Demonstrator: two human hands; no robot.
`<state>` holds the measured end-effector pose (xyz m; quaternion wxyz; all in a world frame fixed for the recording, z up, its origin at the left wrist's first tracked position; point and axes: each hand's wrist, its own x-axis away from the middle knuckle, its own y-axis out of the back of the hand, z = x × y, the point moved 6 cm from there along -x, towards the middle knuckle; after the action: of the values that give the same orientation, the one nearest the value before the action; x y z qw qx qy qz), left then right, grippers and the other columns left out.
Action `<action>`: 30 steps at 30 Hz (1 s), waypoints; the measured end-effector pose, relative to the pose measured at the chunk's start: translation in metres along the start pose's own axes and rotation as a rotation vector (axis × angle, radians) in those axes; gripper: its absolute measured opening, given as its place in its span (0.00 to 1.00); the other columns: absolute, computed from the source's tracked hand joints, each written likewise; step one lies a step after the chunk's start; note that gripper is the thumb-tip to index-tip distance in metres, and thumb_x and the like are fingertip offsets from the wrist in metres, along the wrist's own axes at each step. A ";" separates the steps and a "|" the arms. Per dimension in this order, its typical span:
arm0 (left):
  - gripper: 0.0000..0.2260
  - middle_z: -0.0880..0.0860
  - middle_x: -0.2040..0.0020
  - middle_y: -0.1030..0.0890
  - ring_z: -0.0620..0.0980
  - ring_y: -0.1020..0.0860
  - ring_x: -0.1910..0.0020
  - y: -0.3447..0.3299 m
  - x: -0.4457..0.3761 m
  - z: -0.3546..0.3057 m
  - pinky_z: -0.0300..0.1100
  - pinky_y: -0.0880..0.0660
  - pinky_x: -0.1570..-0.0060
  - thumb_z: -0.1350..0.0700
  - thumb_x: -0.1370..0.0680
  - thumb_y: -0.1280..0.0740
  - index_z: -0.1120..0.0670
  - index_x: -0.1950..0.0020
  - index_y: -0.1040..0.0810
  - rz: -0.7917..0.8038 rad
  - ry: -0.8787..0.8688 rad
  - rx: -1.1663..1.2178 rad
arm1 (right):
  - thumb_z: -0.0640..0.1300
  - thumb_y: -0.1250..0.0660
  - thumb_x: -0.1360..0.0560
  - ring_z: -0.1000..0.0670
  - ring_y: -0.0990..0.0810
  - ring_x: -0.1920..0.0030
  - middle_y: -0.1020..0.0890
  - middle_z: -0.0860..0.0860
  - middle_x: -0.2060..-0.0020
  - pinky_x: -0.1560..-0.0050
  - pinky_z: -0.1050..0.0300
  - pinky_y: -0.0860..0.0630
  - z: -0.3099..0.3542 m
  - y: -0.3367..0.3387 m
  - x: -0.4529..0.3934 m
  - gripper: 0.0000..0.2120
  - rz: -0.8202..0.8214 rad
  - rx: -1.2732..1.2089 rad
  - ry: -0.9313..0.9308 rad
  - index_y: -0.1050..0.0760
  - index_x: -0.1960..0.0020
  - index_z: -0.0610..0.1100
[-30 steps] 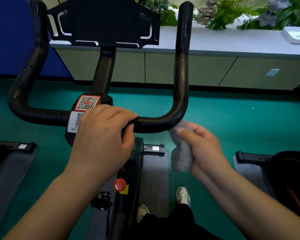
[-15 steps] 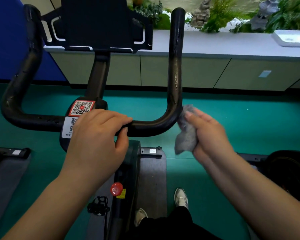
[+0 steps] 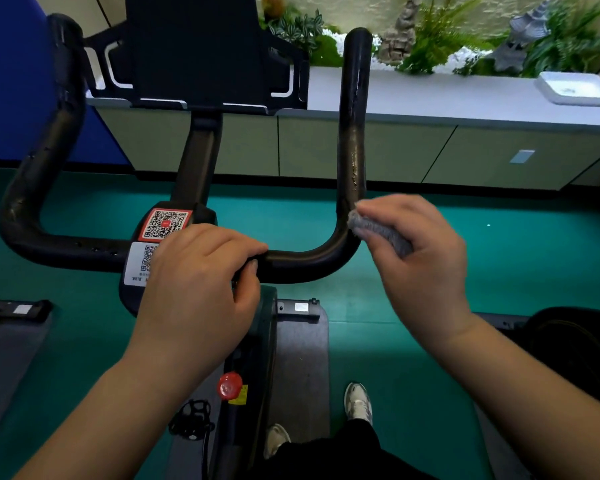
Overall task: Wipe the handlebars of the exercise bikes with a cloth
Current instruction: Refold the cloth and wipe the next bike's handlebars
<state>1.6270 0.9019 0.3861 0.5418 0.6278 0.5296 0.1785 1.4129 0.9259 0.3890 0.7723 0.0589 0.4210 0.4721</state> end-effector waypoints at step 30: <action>0.10 0.48 0.54 0.19 0.50 0.24 0.51 0.000 0.002 0.002 0.42 0.35 0.45 0.57 0.27 0.36 0.53 0.49 0.18 -0.026 -0.032 0.023 | 0.42 0.33 0.26 0.47 0.23 0.50 0.17 0.52 0.55 0.45 0.55 0.30 0.039 -0.072 -0.042 0.07 0.947 0.486 0.193 0.17 0.52 0.50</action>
<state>1.6295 0.9022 0.3851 0.5452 0.6299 0.5309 0.1551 1.4810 0.8660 0.4034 0.3967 0.3756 0.5144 0.6610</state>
